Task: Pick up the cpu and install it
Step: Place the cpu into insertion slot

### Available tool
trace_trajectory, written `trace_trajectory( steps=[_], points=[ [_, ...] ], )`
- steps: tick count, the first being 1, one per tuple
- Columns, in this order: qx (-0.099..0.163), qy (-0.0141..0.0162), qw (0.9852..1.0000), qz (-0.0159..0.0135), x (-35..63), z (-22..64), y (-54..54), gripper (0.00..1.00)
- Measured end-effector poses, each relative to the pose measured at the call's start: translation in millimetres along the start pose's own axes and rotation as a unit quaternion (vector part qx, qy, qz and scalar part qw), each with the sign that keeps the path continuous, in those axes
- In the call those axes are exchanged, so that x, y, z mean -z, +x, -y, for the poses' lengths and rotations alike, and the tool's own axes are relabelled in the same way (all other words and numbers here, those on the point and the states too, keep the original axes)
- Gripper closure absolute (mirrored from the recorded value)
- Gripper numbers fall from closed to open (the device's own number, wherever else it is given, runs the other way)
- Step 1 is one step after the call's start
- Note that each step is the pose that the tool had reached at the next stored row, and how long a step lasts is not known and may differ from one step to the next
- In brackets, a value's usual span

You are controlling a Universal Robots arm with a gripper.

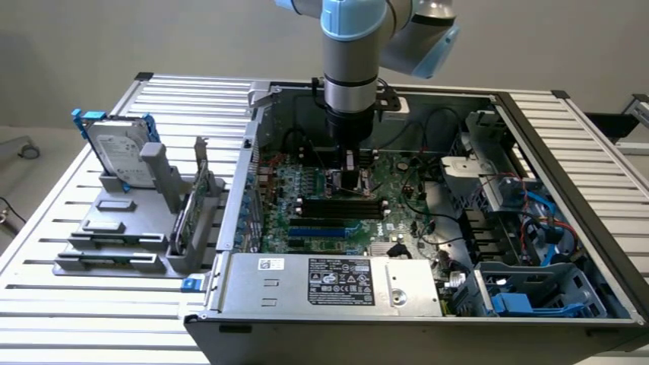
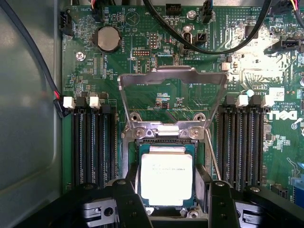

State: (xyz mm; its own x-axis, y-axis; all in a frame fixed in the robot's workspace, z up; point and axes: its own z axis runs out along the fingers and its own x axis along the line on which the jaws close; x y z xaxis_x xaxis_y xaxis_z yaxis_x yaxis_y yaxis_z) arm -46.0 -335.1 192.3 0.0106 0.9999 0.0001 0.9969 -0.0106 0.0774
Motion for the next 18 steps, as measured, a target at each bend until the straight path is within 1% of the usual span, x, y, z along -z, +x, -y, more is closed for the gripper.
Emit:
trace_trajectory(
  steps=[3,4,5,6,8,13,18],
  points=[
    [0.000,-0.0001,1.0000,-0.0001,-0.1,0.0,0.1,0.45],
    [0.000,-0.0004,1.0000,-0.0009,-0.5,-0.1,0.4,0.45],
    [0.000,-0.0006,1.0000,-0.0012,-0.8,-0.2,0.5,0.44],
    [0.000,-0.0005,1.0000,-0.0007,-0.6,-0.2,0.4,0.38],
    [0.000,0.0000,1.0000,0.0002,0.0,0.0,0.0,0.38],
    [0.000,0.0000,1.0000,0.0004,0.1,0.0,0.0,0.38],
    [0.000,0.0000,1.0000,0.0004,3.4,-0.3,0.0,0.38]
  ],
)
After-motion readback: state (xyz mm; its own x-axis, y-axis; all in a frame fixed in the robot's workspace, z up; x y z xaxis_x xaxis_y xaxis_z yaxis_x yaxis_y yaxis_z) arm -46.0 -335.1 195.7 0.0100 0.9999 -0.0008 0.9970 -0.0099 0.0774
